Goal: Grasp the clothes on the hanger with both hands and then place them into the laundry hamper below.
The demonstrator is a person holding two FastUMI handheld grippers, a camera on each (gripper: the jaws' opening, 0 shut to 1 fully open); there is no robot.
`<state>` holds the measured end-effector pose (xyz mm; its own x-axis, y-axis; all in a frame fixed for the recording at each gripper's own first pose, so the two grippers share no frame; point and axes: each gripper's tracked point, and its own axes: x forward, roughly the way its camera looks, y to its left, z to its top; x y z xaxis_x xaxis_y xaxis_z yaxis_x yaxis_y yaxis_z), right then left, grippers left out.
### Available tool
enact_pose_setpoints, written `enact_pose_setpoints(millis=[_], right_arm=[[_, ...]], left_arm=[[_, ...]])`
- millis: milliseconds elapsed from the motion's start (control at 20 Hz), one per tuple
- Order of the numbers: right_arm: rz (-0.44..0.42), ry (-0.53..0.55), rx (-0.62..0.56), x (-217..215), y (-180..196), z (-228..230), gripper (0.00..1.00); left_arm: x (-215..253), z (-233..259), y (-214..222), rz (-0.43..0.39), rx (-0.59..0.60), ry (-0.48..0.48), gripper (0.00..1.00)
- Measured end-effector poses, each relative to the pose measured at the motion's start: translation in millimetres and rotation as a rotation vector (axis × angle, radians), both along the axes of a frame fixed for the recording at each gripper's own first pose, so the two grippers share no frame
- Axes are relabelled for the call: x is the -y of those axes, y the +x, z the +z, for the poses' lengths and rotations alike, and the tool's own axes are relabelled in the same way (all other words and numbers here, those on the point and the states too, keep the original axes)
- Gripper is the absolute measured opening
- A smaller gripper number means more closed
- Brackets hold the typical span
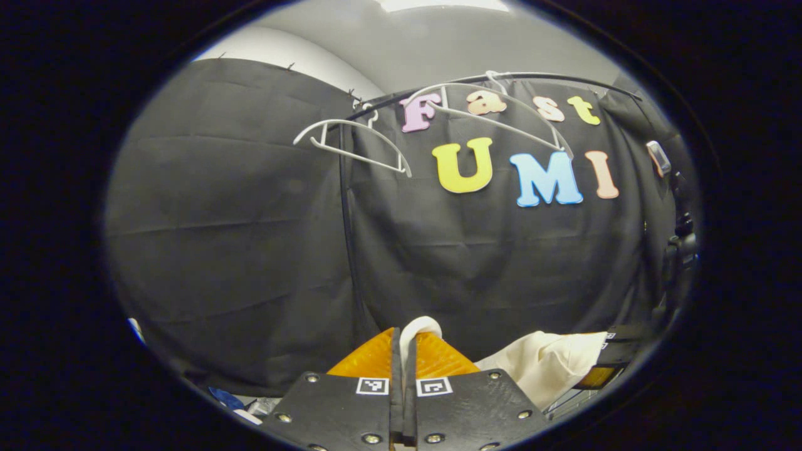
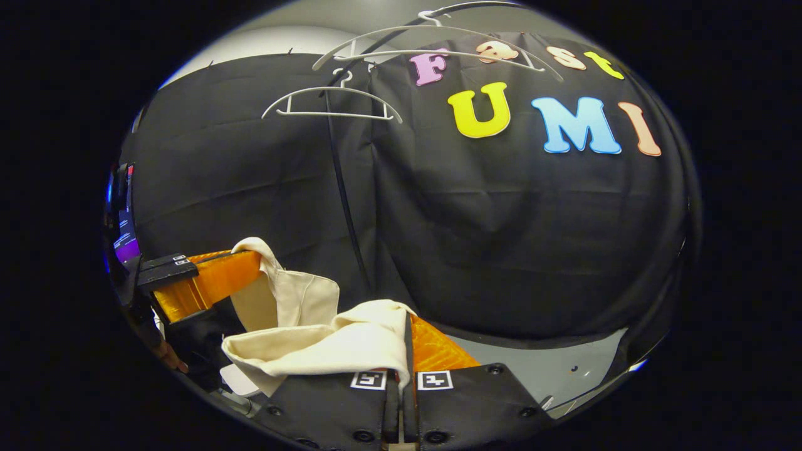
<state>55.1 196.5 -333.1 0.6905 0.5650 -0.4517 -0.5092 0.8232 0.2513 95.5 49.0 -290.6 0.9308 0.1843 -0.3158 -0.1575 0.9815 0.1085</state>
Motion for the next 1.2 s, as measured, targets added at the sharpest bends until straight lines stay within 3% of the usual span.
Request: enact_pose_setpoints(millis=[500,1050,1200], right_arm=[[0.070,-0.070,-0.107,-17,-23,-106,0.05],[0.069,-0.204,-0.285,-9,-54,-210,0.07],[0.060,-0.231,-0.327,-3,-57,-210,0.17]], left_arm=[[-24,-149,-35,0.080,-0.202,-0.018,0.03],[-29,-281,-76,0.116,-0.457,0.001,0.02],[-23,-295,-88,0.095,-0.508,-0.033,0.01]])
